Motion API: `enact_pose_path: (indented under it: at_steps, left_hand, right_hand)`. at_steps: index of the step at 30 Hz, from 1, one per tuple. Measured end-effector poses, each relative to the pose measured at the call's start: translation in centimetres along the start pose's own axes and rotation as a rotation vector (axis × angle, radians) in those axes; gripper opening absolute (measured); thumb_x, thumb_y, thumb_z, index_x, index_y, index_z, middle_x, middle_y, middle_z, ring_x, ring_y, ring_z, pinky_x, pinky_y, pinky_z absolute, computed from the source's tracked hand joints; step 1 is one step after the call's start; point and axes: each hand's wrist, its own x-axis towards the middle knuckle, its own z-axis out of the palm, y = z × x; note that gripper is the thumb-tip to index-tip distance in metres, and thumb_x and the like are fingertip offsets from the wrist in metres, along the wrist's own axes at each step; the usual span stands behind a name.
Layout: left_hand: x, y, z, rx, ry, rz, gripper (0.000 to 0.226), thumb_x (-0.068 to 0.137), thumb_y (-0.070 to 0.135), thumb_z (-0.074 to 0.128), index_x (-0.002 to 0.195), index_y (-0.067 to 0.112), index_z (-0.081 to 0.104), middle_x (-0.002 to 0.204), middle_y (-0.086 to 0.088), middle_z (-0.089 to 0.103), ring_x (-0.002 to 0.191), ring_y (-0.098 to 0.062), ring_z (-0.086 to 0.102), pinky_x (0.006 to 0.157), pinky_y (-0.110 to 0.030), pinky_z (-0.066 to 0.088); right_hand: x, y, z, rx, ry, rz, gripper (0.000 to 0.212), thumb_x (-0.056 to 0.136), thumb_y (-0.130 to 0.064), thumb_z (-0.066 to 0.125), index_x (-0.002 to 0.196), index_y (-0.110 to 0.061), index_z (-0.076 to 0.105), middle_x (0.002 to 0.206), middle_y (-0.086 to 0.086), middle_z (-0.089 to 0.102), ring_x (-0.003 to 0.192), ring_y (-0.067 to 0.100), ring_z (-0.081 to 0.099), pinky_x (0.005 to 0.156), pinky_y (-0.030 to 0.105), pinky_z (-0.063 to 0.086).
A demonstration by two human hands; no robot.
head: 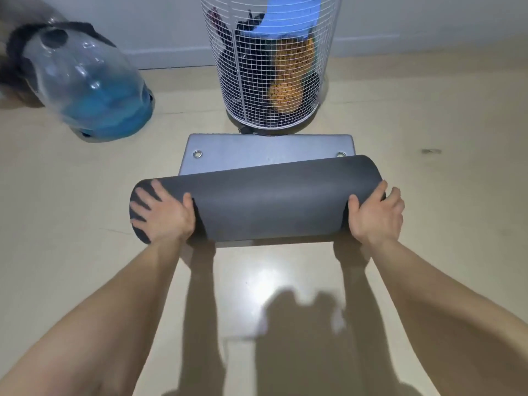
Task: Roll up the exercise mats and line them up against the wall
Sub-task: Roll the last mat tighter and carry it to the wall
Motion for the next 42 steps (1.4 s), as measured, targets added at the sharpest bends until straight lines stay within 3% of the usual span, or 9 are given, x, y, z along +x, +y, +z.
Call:
enact_pose_path:
  at_steps: [6, 11, 20, 26, 28, 32, 35, 39, 42]
  left_hand:
    - [1.0, -3.6, 2.0, -0.147, -0.065, -0.19, 0.089, 0.102, 0.061, 0.039, 0.161, 0.003, 0.006, 0.163, -0.03, 0.012, 0.14, -0.051, 0.029, 0.11, -0.06, 0.034]
    - [0.7, -5.4, 0.5, -0.318, -0.054, -0.353, 0.101, 0.093, 0.073, 0.046, 0.155, -0.002, 0.021, 0.15, -0.028, 0.039, 0.137, -0.045, 0.032, 0.108, -0.052, 0.036]
    - [-1.8, -8.7, -0.3, -0.101, 0.018, -0.255, 0.098, 0.084, 0.084, 0.046, 0.149, 0.011, 0.033, 0.134, -0.03, 0.043, 0.122, -0.047, 0.046, 0.104, -0.056, 0.034]
    - [-3.2, -6.7, 0.5, 0.001, -0.084, -0.229, 0.094, 0.092, 0.075, 0.04, 0.154, 0.008, 0.025, 0.147, -0.033, 0.033, 0.13, -0.052, 0.037, 0.11, -0.06, 0.03]
    - [-3.8, -5.9, 0.8, 0.083, -0.115, -0.13, 0.086, 0.097, 0.069, 0.031, 0.159, 0.01, 0.02, 0.159, -0.035, 0.021, 0.143, -0.059, 0.021, 0.12, -0.062, 0.015]
    - [-6.3, -2.1, 2.5, 0.207, -0.252, 0.374, 0.081, 0.097, 0.076, 0.022, 0.163, 0.03, 0.022, 0.171, -0.015, 0.015, 0.155, -0.047, 0.002, 0.124, -0.057, 0.0]
    - [-6.9, -0.8, 3.0, 0.188, -0.285, 0.537, 0.087, 0.092, 0.082, 0.02, 0.162, 0.031, 0.025, 0.17, -0.01, 0.021, 0.157, -0.039, 0.004, 0.125, -0.052, 0.001]
    - [-8.7, -2.3, 3.6, 0.174, -0.136, 0.938, 0.104, 0.08, 0.087, 0.038, 0.156, 0.016, 0.04, 0.161, -0.017, 0.04, 0.153, -0.041, 0.026, 0.124, -0.058, 0.016]
    - [-9.4, -1.4, 4.5, 0.412, -0.213, 0.933, 0.137, 0.06, 0.097, 0.05, 0.164, 0.02, 0.006, 0.172, -0.016, 0.01, 0.157, -0.044, 0.009, 0.125, -0.057, 0.01]
  right_hand:
    - [-0.1, 0.5, 1.7, 0.128, 0.035, 0.077, 0.08, 0.099, -0.048, 0.052, 0.155, -0.003, 0.018, 0.144, 0.025, 0.033, 0.129, 0.045, 0.037, 0.102, 0.053, 0.041]
    - [-1.6, 0.8, 1.2, 0.103, 0.064, 0.175, 0.082, 0.097, -0.057, 0.051, 0.151, 0.0, 0.026, 0.138, 0.028, 0.041, 0.126, 0.047, 0.043, 0.104, 0.053, 0.036]
    - [-5.1, 2.3, 1.3, -0.16, 0.109, 0.291, 0.088, 0.094, -0.073, 0.032, 0.148, -0.005, 0.043, 0.126, 0.026, 0.051, 0.113, 0.04, 0.053, 0.099, 0.046, 0.034]
    - [-6.7, 0.5, 0.9, -0.183, 0.071, 0.295, 0.064, 0.1, -0.051, 0.031, 0.155, -0.017, 0.035, 0.153, 0.019, 0.032, 0.132, 0.044, 0.034, 0.111, 0.055, 0.028]
    - [-7.6, -1.5, 1.5, -0.257, -0.026, -0.052, 0.071, 0.096, -0.062, 0.026, 0.157, -0.026, 0.035, 0.164, 0.009, 0.025, 0.146, 0.041, 0.023, 0.116, 0.059, 0.021]
    - [-10.1, -5.1, 3.3, -0.429, -0.333, -0.605, 0.13, 0.064, -0.101, 0.034, 0.165, -0.028, -0.001, 0.173, 0.007, 0.001, 0.158, 0.036, -0.004, 0.119, 0.069, -0.006]
    - [-10.8, -5.4, 4.5, -0.556, -0.366, -0.725, 0.15, 0.05, -0.107, 0.041, 0.163, -0.025, -0.014, 0.172, 0.015, -0.008, 0.157, 0.041, -0.009, 0.119, 0.069, -0.007]
    - [-6.3, -7.1, 4.2, -0.45, -0.397, -0.721, 0.146, 0.045, -0.107, 0.043, 0.164, -0.032, 0.005, 0.17, 0.009, 0.017, 0.155, 0.035, 0.013, 0.122, 0.062, 0.007]
    - [-2.1, -9.6, 3.6, -0.363, -0.5, -0.692, 0.137, 0.045, -0.105, 0.05, 0.161, -0.037, 0.02, 0.163, 0.003, 0.034, 0.15, 0.03, 0.028, 0.123, 0.059, 0.012]
